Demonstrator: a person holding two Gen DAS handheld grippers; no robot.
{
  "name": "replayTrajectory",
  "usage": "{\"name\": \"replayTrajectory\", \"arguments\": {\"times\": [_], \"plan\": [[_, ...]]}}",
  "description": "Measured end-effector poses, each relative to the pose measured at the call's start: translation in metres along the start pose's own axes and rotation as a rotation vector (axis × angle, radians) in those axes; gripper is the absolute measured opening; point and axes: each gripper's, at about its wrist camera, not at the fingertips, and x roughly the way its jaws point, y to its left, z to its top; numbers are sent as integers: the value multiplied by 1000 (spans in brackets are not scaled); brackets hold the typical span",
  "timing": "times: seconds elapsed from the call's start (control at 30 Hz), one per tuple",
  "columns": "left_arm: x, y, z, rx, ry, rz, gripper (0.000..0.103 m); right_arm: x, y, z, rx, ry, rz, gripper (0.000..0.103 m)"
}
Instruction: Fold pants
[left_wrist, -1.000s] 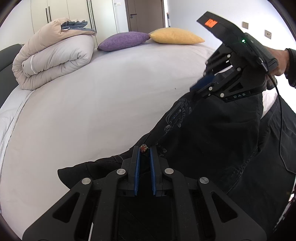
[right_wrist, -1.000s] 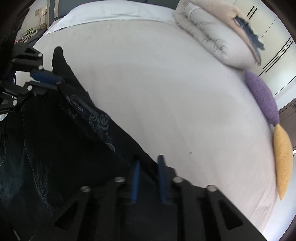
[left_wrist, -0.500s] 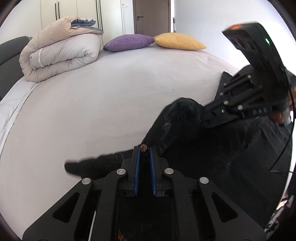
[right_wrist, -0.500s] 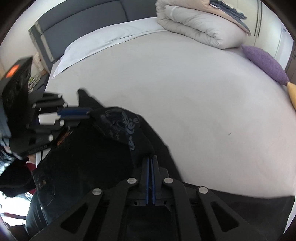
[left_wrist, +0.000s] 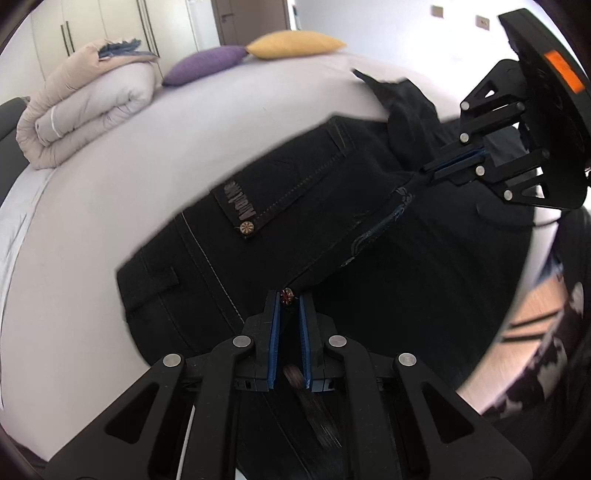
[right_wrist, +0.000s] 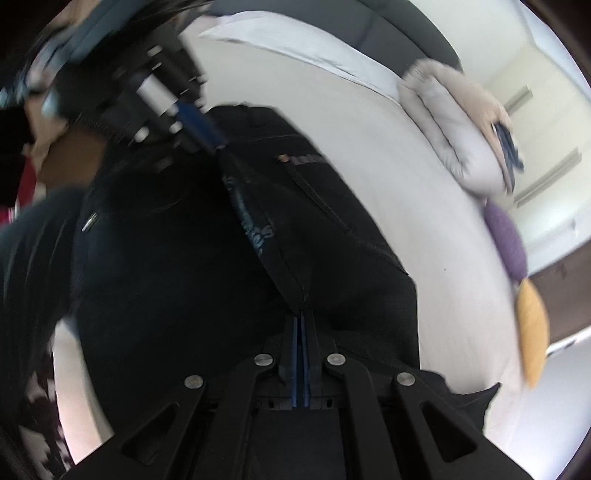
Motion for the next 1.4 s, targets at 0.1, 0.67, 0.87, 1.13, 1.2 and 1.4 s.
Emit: {"name": "replayTrajectory", "arguments": {"times": [0.1,0.67,0.87,1.13,1.2,1.4], "plan": [[-10,-15,-17,6,17,-10,9,-2,26,-5,-59,1,-46,3],[-37,-72,-55,99,53,-39,9,-28,103,-37,-243,19,-145,3],[-41,-75,-63,104,58,-45,9,-34,114,-39,-244,17,-139,3],[-38,-66,-67,54,116,-57,16,-12,122,-42,-221,34,-130,7],[-48,-63,-68,50,128,-70,16,-12,119,-41,-183,29,-123,7],[-82,-53,-38,-10,29,-87,16,-10,119,-41,-127,13,-121,8]]}}
